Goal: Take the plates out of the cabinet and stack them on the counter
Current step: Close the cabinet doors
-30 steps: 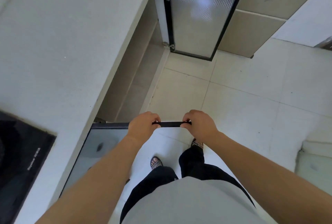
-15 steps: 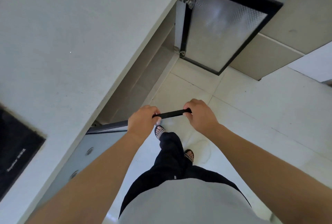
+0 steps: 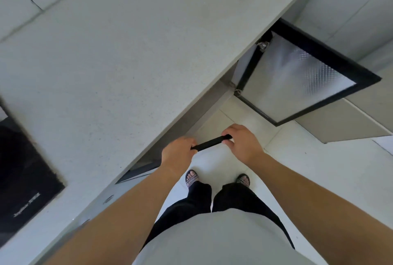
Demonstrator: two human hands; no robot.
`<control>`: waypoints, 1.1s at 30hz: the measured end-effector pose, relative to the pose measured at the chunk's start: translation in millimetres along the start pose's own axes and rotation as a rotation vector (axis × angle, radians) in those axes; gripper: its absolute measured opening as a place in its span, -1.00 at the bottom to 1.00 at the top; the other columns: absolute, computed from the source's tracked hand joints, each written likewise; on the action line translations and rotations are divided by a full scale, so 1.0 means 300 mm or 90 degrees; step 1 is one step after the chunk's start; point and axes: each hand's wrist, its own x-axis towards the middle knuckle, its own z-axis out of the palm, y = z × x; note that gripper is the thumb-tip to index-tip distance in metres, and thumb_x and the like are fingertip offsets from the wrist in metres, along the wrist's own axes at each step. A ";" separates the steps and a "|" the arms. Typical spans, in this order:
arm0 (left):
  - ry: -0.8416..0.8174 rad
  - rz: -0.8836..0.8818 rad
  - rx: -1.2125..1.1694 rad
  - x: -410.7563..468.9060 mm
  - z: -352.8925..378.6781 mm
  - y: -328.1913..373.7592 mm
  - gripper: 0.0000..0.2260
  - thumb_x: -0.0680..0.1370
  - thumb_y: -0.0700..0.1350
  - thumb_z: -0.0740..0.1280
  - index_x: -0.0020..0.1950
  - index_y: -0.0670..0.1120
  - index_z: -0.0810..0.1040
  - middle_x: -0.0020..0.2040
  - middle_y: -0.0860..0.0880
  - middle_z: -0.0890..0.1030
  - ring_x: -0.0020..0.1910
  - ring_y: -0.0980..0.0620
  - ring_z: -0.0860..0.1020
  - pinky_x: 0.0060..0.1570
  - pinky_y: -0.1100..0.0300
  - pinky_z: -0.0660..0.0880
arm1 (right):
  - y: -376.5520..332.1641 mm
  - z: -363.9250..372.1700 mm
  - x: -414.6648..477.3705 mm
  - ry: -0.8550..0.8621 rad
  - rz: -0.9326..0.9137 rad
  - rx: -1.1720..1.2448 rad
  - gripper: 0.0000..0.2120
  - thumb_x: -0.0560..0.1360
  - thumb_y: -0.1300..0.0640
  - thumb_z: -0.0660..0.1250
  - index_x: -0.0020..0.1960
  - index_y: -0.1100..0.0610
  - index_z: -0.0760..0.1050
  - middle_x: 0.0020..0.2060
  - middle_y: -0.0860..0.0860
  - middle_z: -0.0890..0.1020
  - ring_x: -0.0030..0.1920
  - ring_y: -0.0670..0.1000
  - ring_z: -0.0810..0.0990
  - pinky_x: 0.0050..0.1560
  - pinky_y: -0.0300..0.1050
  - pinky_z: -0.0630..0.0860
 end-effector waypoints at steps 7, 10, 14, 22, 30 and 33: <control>0.058 -0.139 -0.066 0.029 -0.021 0.031 -0.82 0.57 -0.07 0.23 0.15 0.01 0.52 0.12 0.03 0.54 0.07 -0.03 0.52 -0.03 0.07 0.49 | 0.013 -0.061 0.153 -0.070 -0.118 -0.029 -0.78 0.52 0.11 0.30 0.13 0.15 0.54 0.05 0.03 0.56 0.09 0.04 0.49 0.10 -0.12 0.45; 0.088 -0.198 -0.096 0.026 -0.020 0.065 -0.78 0.56 -0.14 0.23 0.20 -0.02 0.50 0.16 0.00 0.52 0.12 -0.05 0.49 0.00 0.08 0.48 | 0.031 -0.104 0.218 -0.117 -0.168 -0.059 -0.79 0.52 0.10 0.29 0.12 0.13 0.54 0.04 0.03 0.57 0.07 0.04 0.50 0.07 -0.11 0.46; 0.115 -0.250 -0.112 0.019 -0.003 0.104 -0.70 0.57 -0.14 0.24 0.30 -0.04 0.42 0.27 -0.02 0.47 0.24 -0.05 0.43 0.13 0.11 0.44 | 0.060 -0.152 0.286 -0.164 -0.227 -0.098 -0.76 0.53 0.06 0.28 0.15 0.13 0.52 0.05 0.01 0.55 0.05 0.04 0.52 -0.01 -0.14 0.44; 0.137 -0.324 -0.126 -0.027 0.038 0.193 -0.50 0.56 -0.13 0.20 0.49 0.01 0.14 0.52 0.04 0.13 0.48 0.01 0.14 0.30 0.06 0.37 | 0.066 -0.183 0.374 -0.197 -0.292 -0.116 -0.79 0.55 0.12 0.25 0.15 0.14 0.51 0.04 0.04 0.55 -0.05 0.06 0.53 -0.20 -0.15 0.32; 0.082 -0.337 -0.136 -0.014 0.040 0.212 -0.39 0.56 -0.13 0.21 0.53 0.03 -0.03 0.55 0.10 -0.18 0.48 -0.01 0.16 0.10 0.15 0.45 | 0.057 -0.167 0.439 -0.149 -0.197 -0.020 -0.77 0.52 0.11 0.31 0.14 0.16 0.52 0.04 0.06 0.61 0.00 0.05 0.57 -0.05 -0.09 0.51; 0.080 -0.323 -0.143 0.000 0.030 0.196 -0.37 0.56 -0.15 0.20 0.53 0.05 -0.06 0.55 0.10 -0.21 0.45 -0.04 0.21 0.01 0.19 0.45 | 0.062 -0.147 0.431 -0.134 -0.142 0.007 -0.76 0.52 0.07 0.30 0.14 0.15 0.50 0.04 0.06 0.61 0.01 0.04 0.57 -0.05 -0.11 0.50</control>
